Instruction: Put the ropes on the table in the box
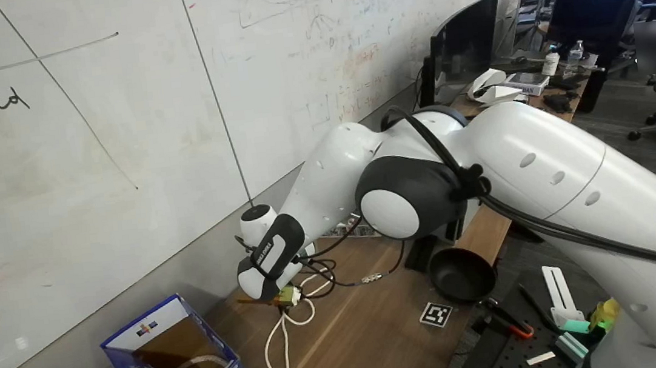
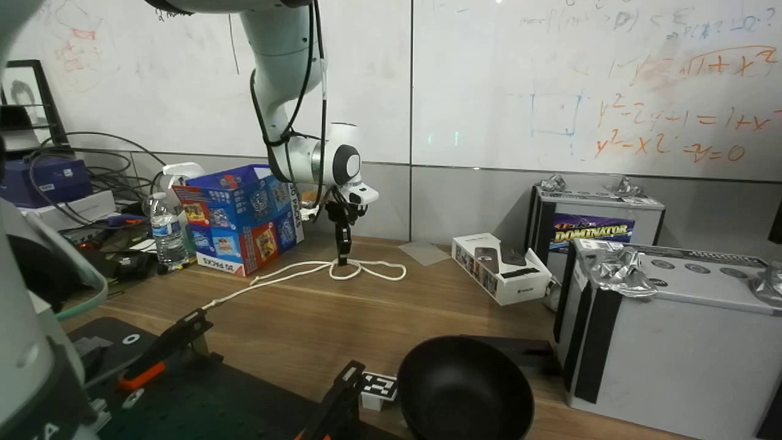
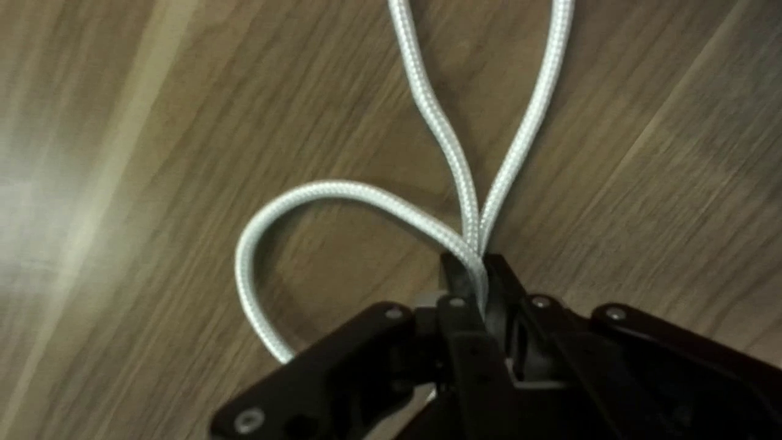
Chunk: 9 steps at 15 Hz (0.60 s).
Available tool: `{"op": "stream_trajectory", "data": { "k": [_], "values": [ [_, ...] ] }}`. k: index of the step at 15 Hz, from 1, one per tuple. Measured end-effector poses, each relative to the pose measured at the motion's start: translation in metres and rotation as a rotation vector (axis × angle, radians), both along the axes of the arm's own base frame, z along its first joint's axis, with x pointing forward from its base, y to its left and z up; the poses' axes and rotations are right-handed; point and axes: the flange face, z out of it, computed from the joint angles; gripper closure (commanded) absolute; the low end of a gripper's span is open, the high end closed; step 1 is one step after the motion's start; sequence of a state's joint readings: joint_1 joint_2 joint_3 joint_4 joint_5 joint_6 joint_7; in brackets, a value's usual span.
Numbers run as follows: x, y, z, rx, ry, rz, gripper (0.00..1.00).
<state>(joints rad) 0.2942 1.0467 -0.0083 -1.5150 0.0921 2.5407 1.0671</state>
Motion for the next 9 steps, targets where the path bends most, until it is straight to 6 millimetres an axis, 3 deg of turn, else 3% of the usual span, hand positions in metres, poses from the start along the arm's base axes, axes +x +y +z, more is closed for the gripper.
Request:
{"op": "stream_trajectory", "data": {
  "k": [9],
  "values": [
    [-0.029,0.007,0.005,0.405,0.038,0.176,0.98]
  ]
}}
